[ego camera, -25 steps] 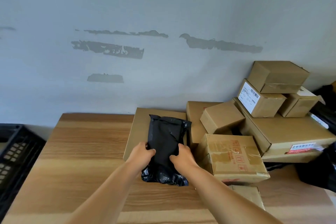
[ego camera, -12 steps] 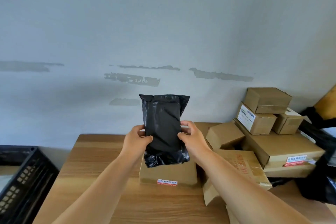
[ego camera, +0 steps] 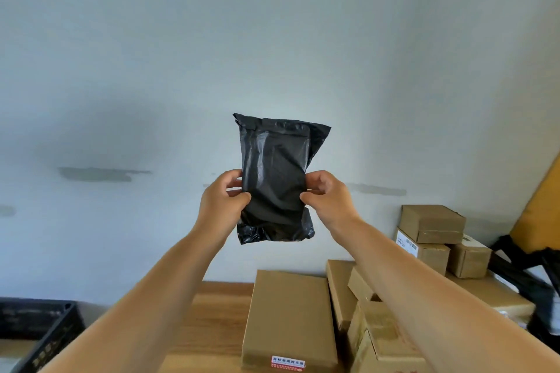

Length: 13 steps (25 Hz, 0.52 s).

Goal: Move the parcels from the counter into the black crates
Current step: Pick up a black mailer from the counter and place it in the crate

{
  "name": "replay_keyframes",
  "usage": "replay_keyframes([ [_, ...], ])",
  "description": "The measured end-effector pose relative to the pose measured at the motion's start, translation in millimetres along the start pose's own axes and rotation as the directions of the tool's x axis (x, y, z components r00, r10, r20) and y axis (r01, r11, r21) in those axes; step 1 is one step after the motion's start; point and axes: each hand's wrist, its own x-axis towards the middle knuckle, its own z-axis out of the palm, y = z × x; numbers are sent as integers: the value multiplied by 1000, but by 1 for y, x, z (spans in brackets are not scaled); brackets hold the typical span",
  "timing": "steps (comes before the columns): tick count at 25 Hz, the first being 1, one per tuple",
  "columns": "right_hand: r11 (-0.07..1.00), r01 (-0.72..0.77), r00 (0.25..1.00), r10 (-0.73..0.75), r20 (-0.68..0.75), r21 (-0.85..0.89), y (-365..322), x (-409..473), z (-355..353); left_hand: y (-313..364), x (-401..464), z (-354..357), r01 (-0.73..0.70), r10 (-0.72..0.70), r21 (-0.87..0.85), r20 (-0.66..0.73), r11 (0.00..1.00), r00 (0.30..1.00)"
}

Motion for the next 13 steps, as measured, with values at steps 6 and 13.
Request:
replay_keyframes([
  [6,999,29,999,-30,-23,-42,-35,-2,-5,37,0,-17,-52,46,49,111,997,993],
  [13,881,-137,989,98,109,452,-46,0,-20,57,-4,-22,53,-15,-283,136,958,991],
])
